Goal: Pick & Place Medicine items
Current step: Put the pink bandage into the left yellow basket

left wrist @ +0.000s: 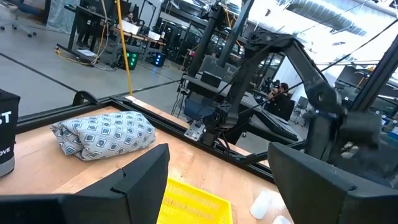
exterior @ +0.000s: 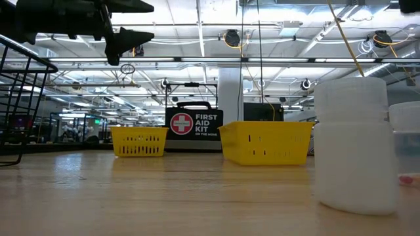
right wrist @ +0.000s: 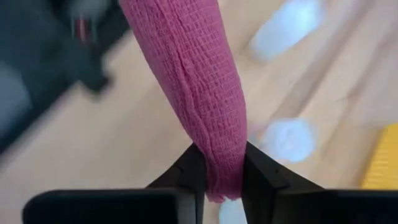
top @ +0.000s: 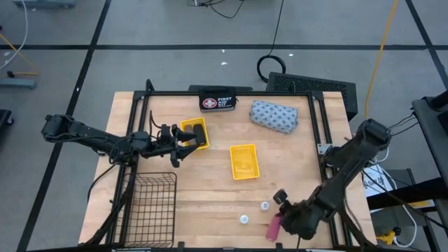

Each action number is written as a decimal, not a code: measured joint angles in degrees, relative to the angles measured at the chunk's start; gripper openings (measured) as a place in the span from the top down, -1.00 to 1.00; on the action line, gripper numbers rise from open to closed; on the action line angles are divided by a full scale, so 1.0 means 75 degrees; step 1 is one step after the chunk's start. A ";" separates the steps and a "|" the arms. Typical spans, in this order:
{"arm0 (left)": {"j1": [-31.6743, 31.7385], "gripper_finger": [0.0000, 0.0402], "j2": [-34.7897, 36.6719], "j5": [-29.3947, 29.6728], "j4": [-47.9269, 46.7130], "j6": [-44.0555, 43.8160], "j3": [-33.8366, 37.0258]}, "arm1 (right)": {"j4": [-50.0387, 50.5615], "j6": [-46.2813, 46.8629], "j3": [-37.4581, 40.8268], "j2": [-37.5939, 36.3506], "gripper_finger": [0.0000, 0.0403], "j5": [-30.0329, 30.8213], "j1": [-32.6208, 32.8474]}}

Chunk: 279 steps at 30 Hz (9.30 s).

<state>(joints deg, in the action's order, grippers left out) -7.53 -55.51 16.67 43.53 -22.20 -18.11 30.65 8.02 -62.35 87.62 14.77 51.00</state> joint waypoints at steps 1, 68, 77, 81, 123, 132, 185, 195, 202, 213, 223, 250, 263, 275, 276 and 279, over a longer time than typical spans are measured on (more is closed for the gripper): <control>0.0000 -0.41 0.0000 0.0000 0.0003 -0.0003 0.0000 | -0.0190 0.0223 0.0000 -0.0215 0.70 0.0130 0.0000; 0.0622 -0.41 -0.6655 -0.0425 -0.9883 0.3343 -0.9237 | -0.0550 -0.0226 0.0000 -0.0747 0.68 -0.1411 -0.6825; 0.0781 0.07 -0.6653 -0.0502 -1.0254 0.2907 -0.9241 | -0.0575 -0.0342 0.0000 -0.0749 0.62 -0.1358 -0.6830; 0.0789 0.57 -0.6623 -0.0536 -1.0277 0.3294 -0.9241 | -0.0524 -0.0251 0.0000 -0.0750 0.52 -0.1362 -0.6828; 0.1437 0.61 -0.3447 -0.2504 -0.3575 0.2107 -0.4141 | -1.0170 -0.1141 0.4314 -0.2306 -0.14 -0.1584 -0.6768; 0.1345 0.61 -0.3427 -0.2440 -0.3593 0.1942 -0.4141 | -1.0109 -0.1211 0.3922 -0.2026 -0.12 -0.1590 -0.6985; 0.0822 -0.43 -0.5541 -0.1587 -1.2989 0.2384 -1.0949 | -0.9407 -0.1675 0.3893 -0.2021 0.82 -0.2946 -0.6942; 0.0787 -0.42 -0.6907 -0.2421 -1.2950 0.3136 -1.1437 | -0.9392 -0.1657 0.3893 -0.2021 0.81 -0.2947 -0.6942; 0.0848 -0.26 -0.7031 -0.2416 -1.2909 0.3146 -1.1438 | -0.9368 -0.1657 0.3893 -0.2021 0.82 -0.2947 -0.6939; 0.0866 0.18 -0.7012 -0.2416 -1.2846 0.3124 -1.1438 | -0.9263 -0.1651 0.3893 -0.2021 0.82 -0.2950 -0.6936; 0.0903 0.44 -0.6939 -0.2129 -1.2883 0.3172 -1.1525 | -0.9304 -0.1635 0.3893 -0.2033 0.71 -0.2569 -0.6933; 0.0977 0.48 -0.3150 0.0409 -1.3245 -0.8400 -0.5675 | -0.6748 -0.1588 0.3902 -0.4083 0.24 -0.2346 -0.6936; 0.2041 0.49 -0.3195 0.0174 -1.1094 -0.8451 -0.4832 | -0.6716 -0.1566 0.3905 -0.4014 0.31 -0.2376 -0.6936; 0.2396 0.26 -0.3212 0.0477 -1.0936 -0.7990 -0.4826 | -0.6622 -0.1578 0.3905 -0.4014 0.33 -0.2379 -0.6936; 0.2396 0.23 -0.3212 0.0561 -1.0931 -0.7985 -0.4826 | -0.6613 -0.1581 0.3905 -0.4014 0.33 -0.2379 -0.6936; 0.2396 0.13 -0.3212 0.0763 -1.0932 -0.7950 -0.4826 | -0.6611 -0.1584 0.3905 -0.4014 0.33 -0.2379 -0.6936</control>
<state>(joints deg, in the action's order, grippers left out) 10.44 -79.59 22.39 -38.46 -81.83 -54.30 -18.94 -3.86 -33.06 57.52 -3.07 -1.02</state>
